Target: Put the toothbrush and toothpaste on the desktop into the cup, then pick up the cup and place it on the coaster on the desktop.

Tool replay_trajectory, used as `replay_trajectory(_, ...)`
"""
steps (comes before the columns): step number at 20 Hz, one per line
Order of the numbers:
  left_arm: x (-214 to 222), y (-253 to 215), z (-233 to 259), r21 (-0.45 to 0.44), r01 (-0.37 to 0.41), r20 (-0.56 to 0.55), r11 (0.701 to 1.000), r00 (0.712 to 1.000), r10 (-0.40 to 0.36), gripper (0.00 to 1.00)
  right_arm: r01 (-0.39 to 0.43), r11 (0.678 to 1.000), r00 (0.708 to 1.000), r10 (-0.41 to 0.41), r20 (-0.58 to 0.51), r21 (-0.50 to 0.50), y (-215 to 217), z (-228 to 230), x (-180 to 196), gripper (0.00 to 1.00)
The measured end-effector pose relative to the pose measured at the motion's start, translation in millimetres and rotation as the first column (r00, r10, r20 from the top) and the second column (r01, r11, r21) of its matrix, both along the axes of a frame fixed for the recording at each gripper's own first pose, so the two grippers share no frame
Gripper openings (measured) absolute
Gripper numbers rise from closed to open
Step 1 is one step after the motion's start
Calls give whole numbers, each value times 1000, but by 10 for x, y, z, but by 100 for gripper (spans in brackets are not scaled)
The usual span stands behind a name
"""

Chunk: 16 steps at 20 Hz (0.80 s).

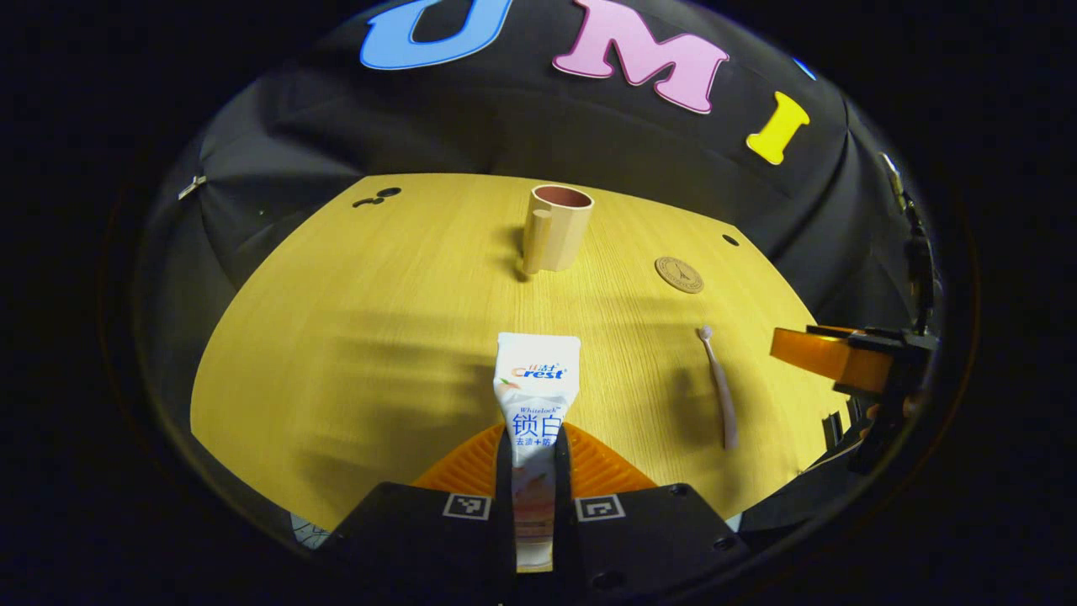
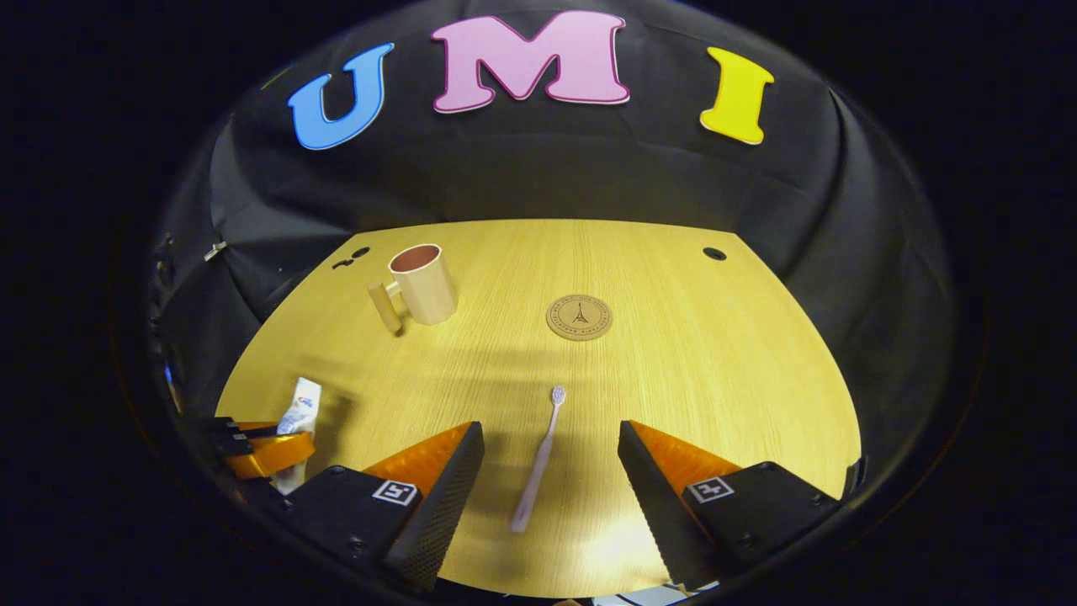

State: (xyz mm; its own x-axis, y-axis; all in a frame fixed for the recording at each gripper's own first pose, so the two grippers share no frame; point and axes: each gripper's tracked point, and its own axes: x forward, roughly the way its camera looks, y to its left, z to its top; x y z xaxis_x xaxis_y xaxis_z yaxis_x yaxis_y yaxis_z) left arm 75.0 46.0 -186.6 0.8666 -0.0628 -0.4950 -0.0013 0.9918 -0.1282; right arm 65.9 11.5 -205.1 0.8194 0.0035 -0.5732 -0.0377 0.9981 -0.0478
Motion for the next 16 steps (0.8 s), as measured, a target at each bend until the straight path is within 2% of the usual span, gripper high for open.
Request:
replay_trajectory(2, -106, 39, 26, -3, -8, 4, 1000, 1000, 8, 22, 16, 1000, 999, -16, -45, 3, -19, -166, 30, 99)
replay_trajectory(5, -225, 59, 18, 56, 8, 4, 998, 1000, -8, 22, 26, 999, 995, -29, -93, -40, -67, -362, 62, 99)
replay_trajectory(9, -291, -28, 42, 28, 20, 10, 999, 1000, -20, 22, 33, 996, 984, -47, -169, -87, -101, -664, 48, 99)
replay_trajectory(15, -338, -52, 13, 16, 31, 3, 999, 1000, -31, 22, 37, 995, 963, -60, -263, -93, -10, -974, 12, 98)
replay_trajectory(16, -331, -48, 2, 12, 30, 2, 999, 1000, -30, 22, 42, 997, 962, -58, -268, -65, 34, -982, 5, 98)
